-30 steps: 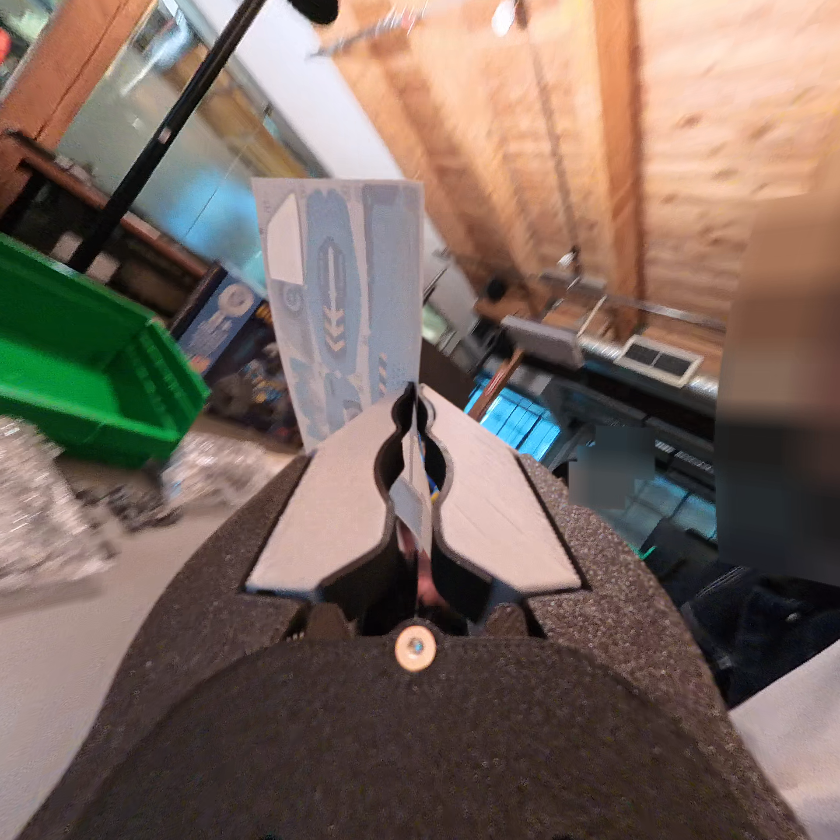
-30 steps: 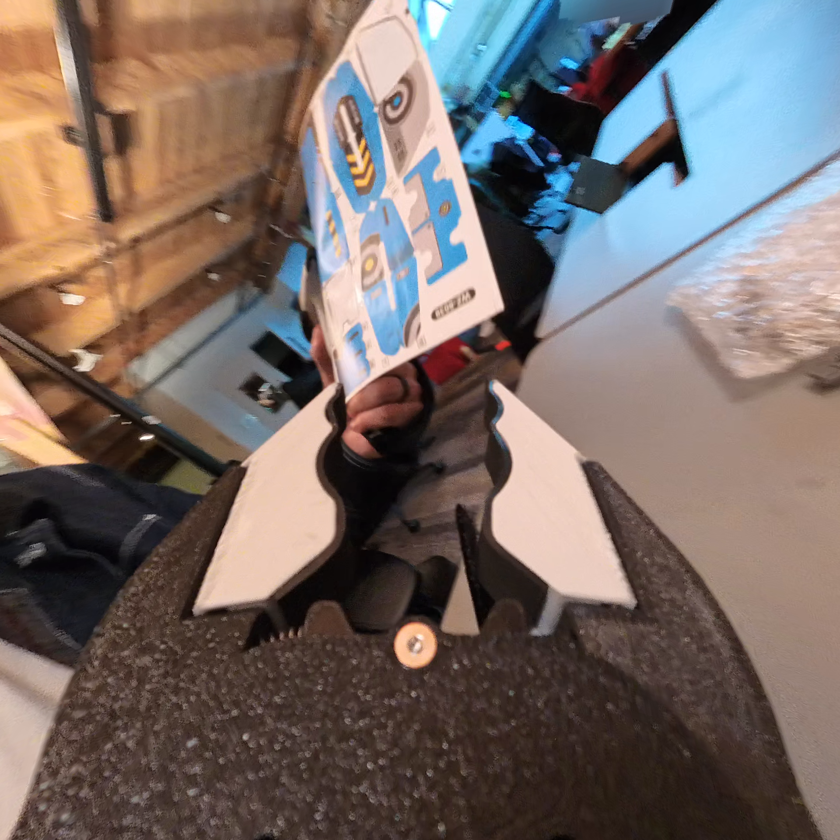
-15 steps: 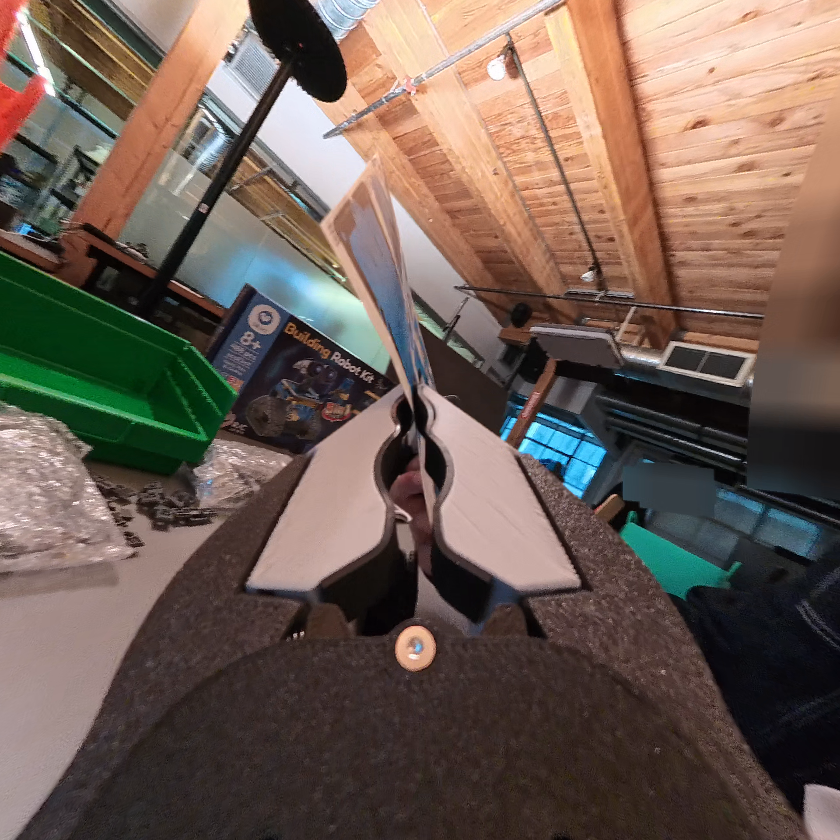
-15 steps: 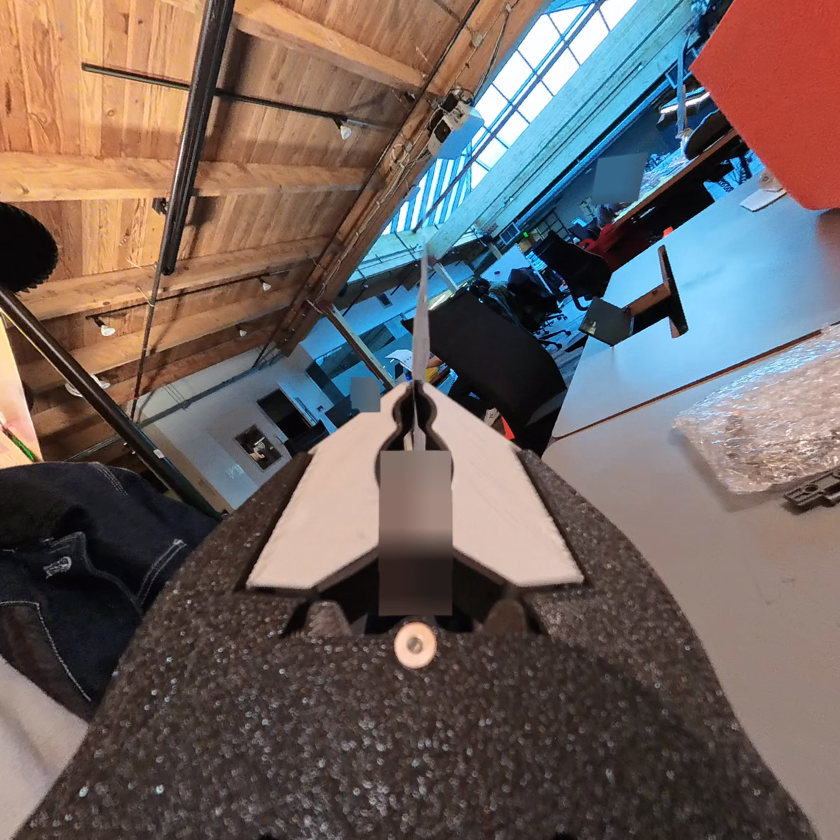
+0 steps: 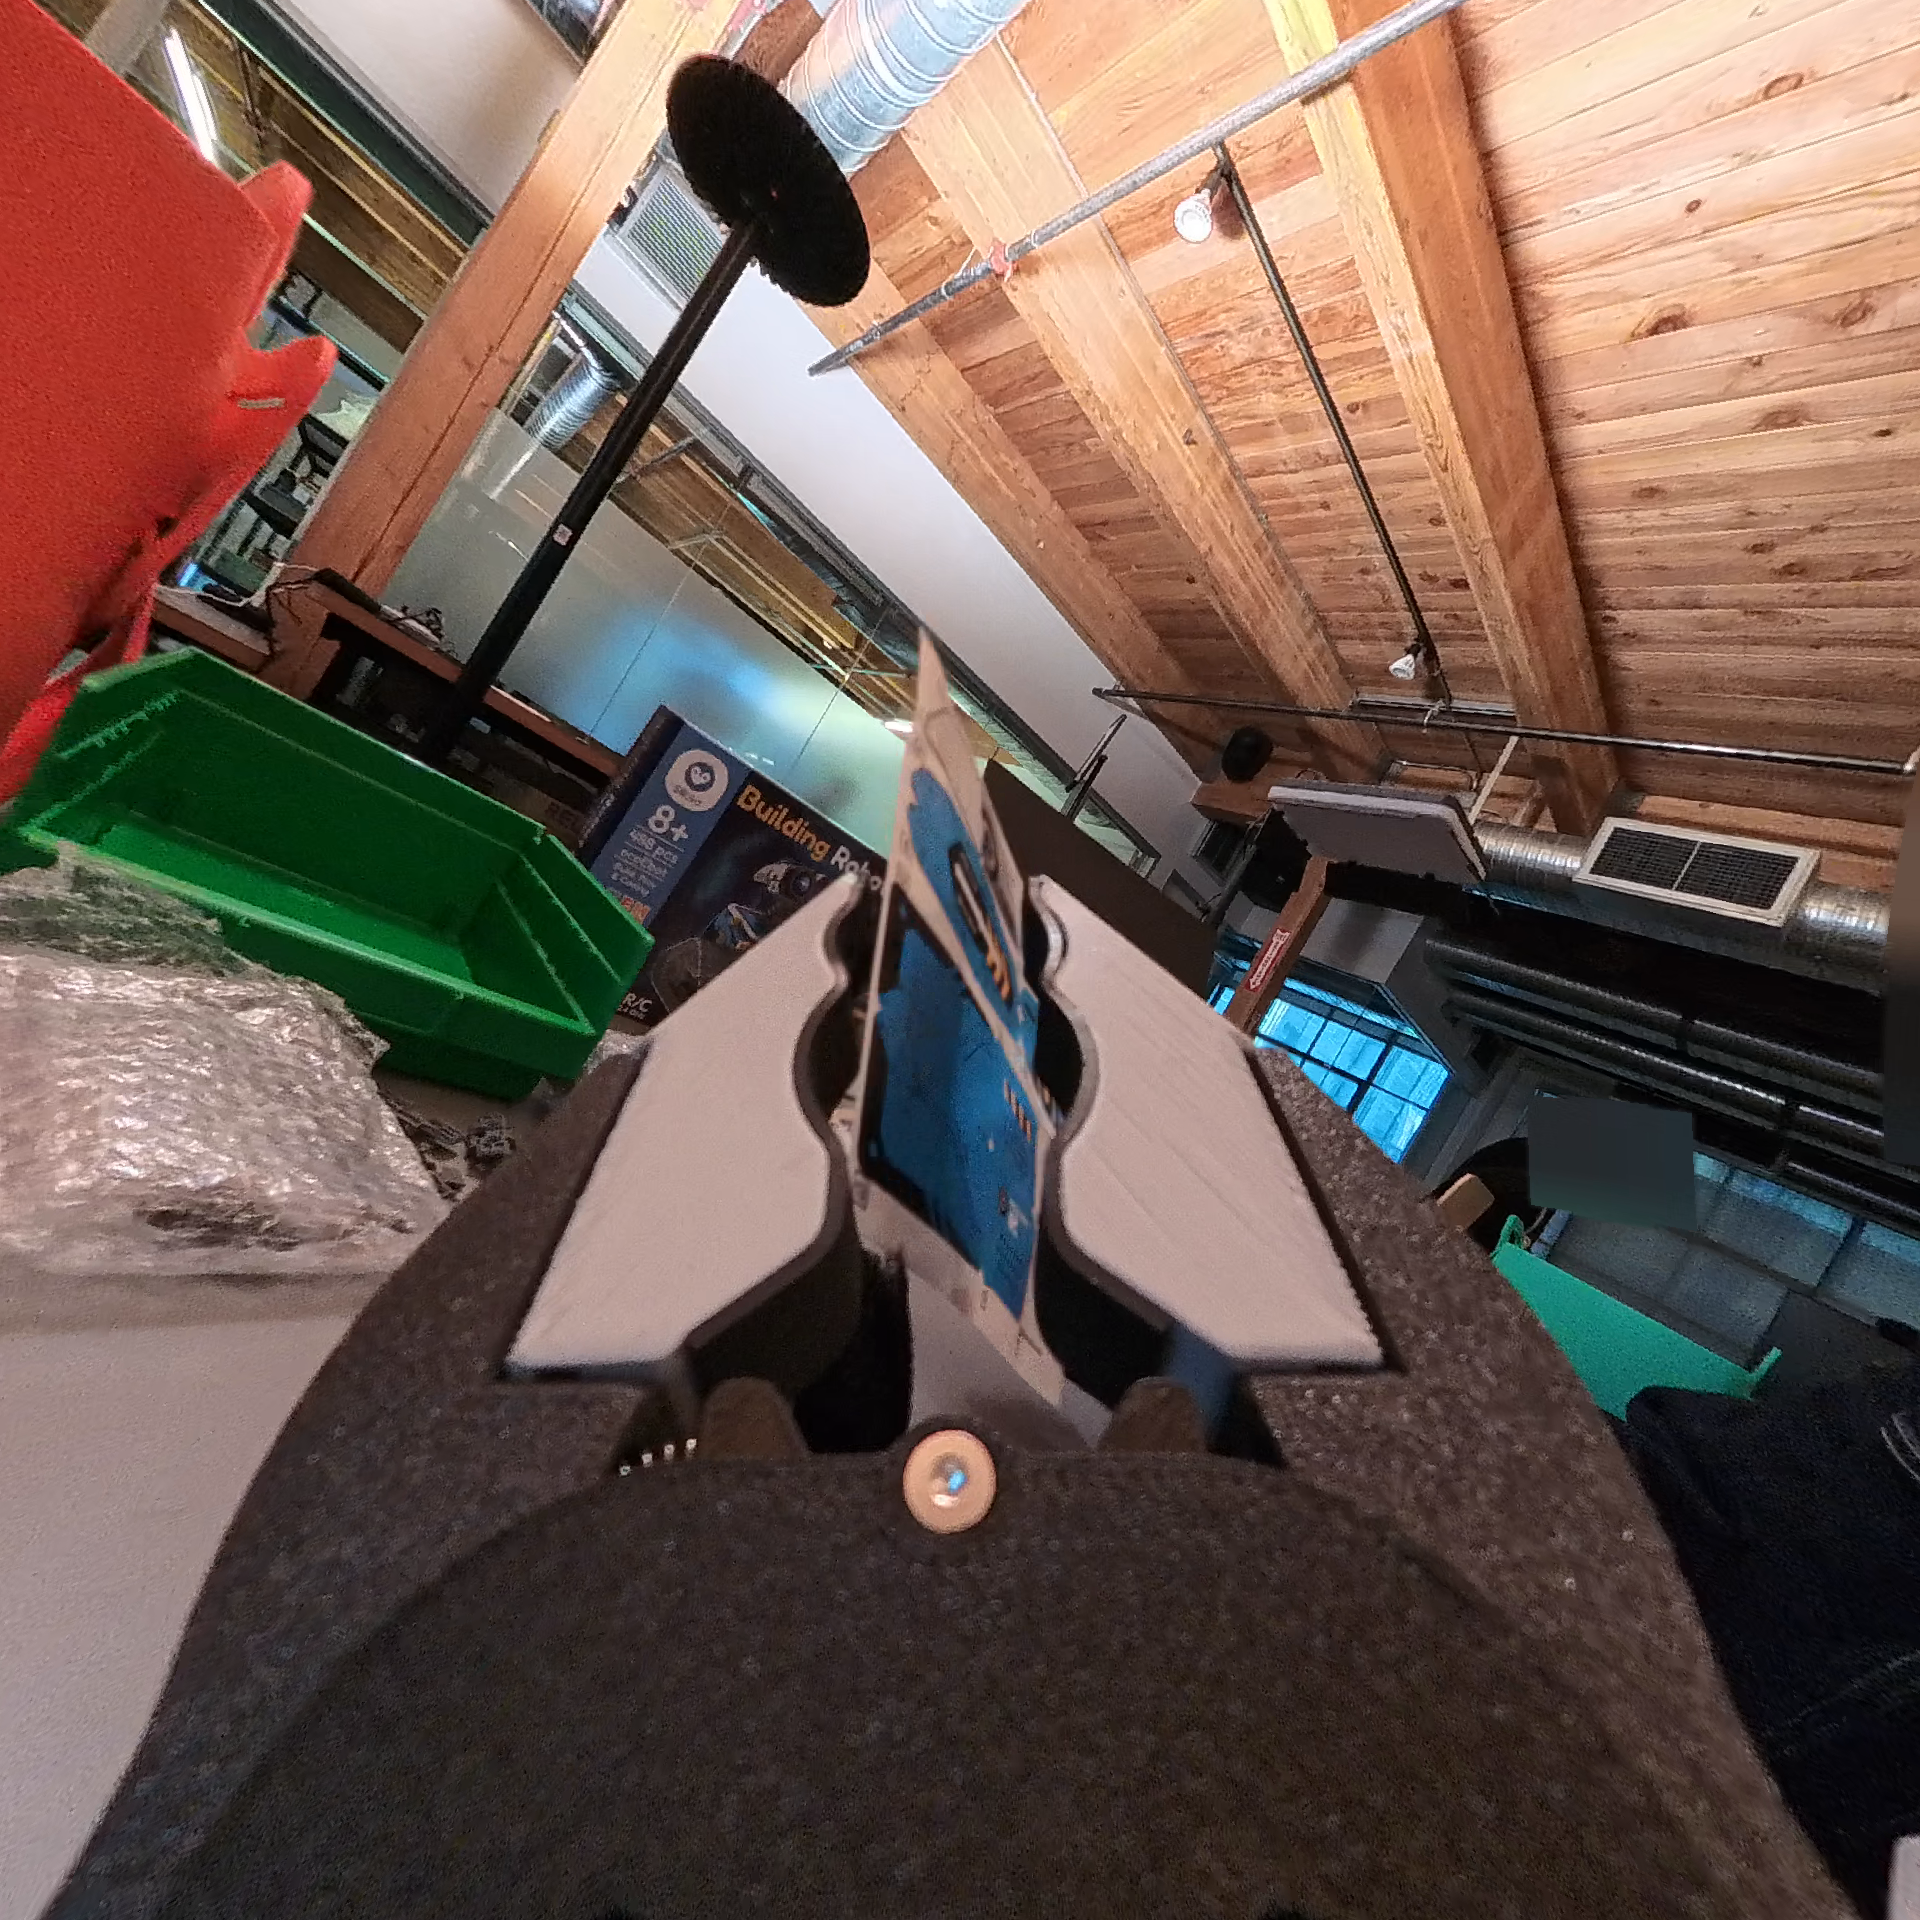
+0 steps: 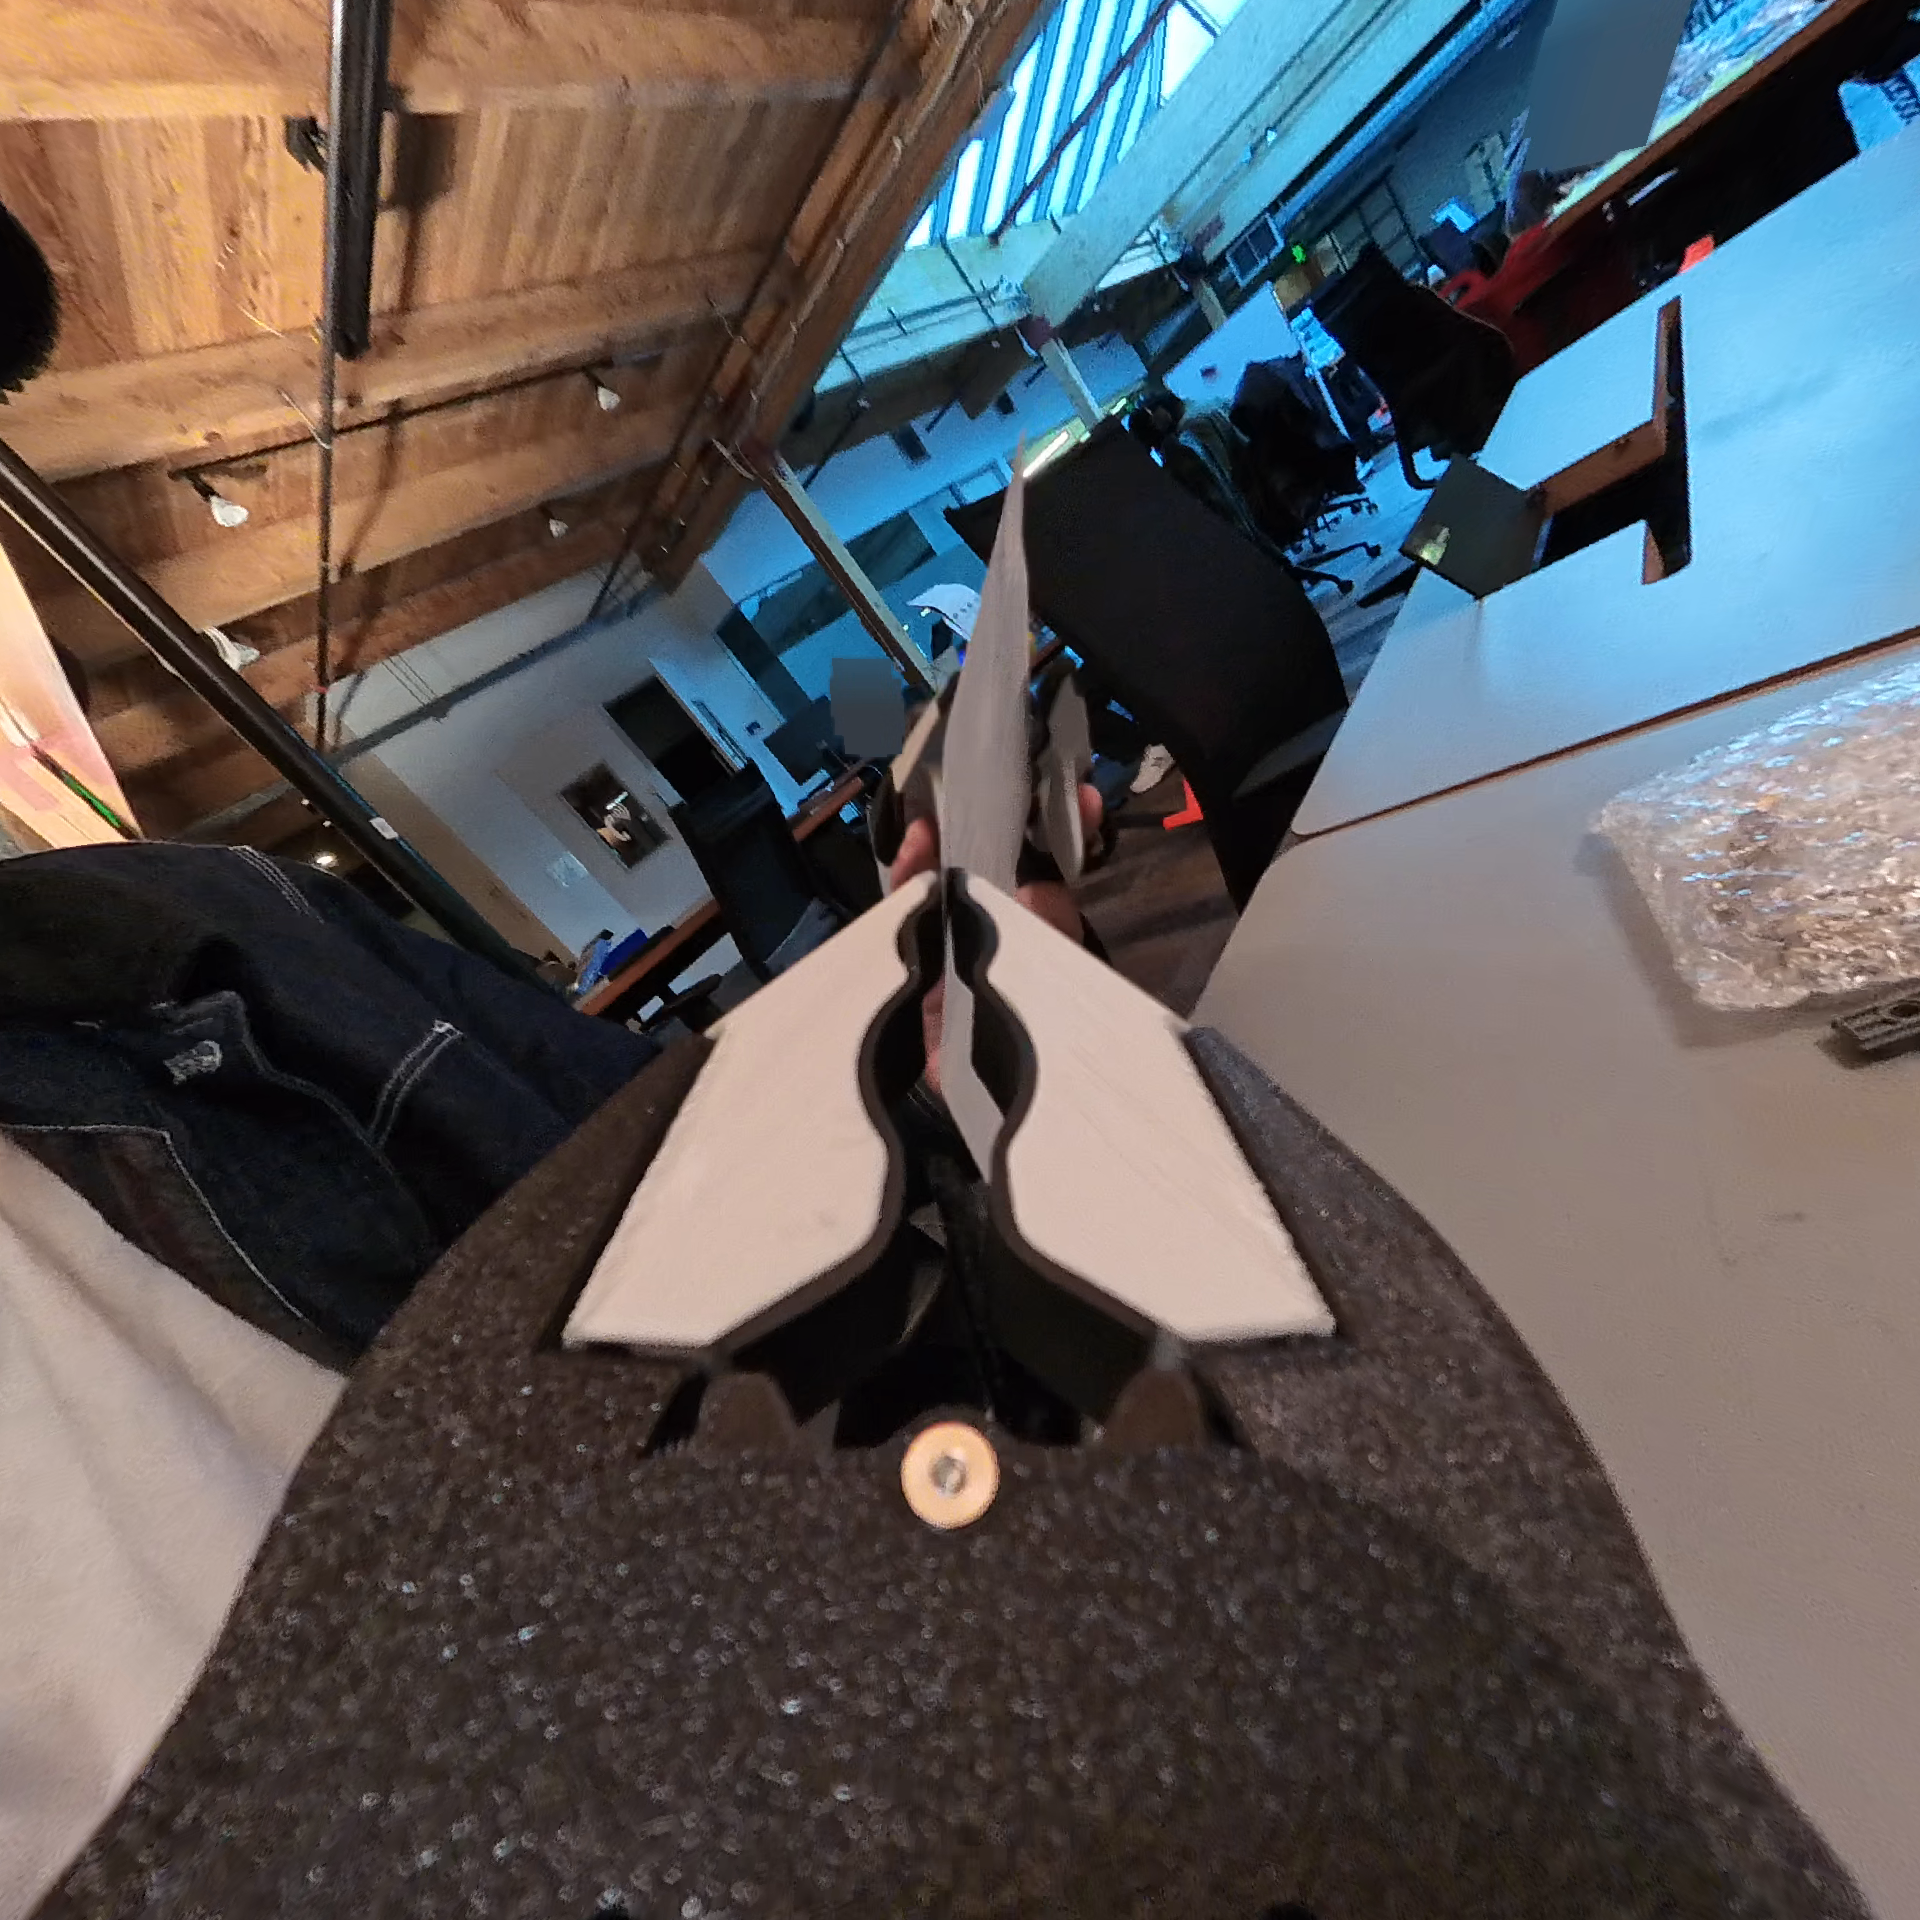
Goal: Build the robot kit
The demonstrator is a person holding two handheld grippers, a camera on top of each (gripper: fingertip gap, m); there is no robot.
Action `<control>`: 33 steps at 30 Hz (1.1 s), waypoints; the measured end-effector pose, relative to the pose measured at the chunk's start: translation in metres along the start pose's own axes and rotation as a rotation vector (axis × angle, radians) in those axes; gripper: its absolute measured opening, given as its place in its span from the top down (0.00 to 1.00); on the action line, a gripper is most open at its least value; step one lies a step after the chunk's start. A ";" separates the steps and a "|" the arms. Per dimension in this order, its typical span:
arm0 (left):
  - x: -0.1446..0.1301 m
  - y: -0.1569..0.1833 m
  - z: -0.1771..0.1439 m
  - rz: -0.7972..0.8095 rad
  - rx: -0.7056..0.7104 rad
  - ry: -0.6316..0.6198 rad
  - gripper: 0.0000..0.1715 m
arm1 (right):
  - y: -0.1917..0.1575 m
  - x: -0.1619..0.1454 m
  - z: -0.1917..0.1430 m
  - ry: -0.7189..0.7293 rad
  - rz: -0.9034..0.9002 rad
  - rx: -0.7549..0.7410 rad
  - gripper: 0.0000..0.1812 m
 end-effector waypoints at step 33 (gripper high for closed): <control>-0.021 0.012 0.001 0.171 -0.149 -0.529 1.00 | 0.013 0.007 -0.016 -0.057 -0.168 -0.344 0.92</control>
Point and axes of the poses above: each gripper's, where its closed fingertips meet, z out along the fingers, x out of its top, y = z × x across the jaws, the point moved 8 cm from there along -z, back along the fingers, and after that the axes turned 13 degrees about z, right-handed, at the moved point
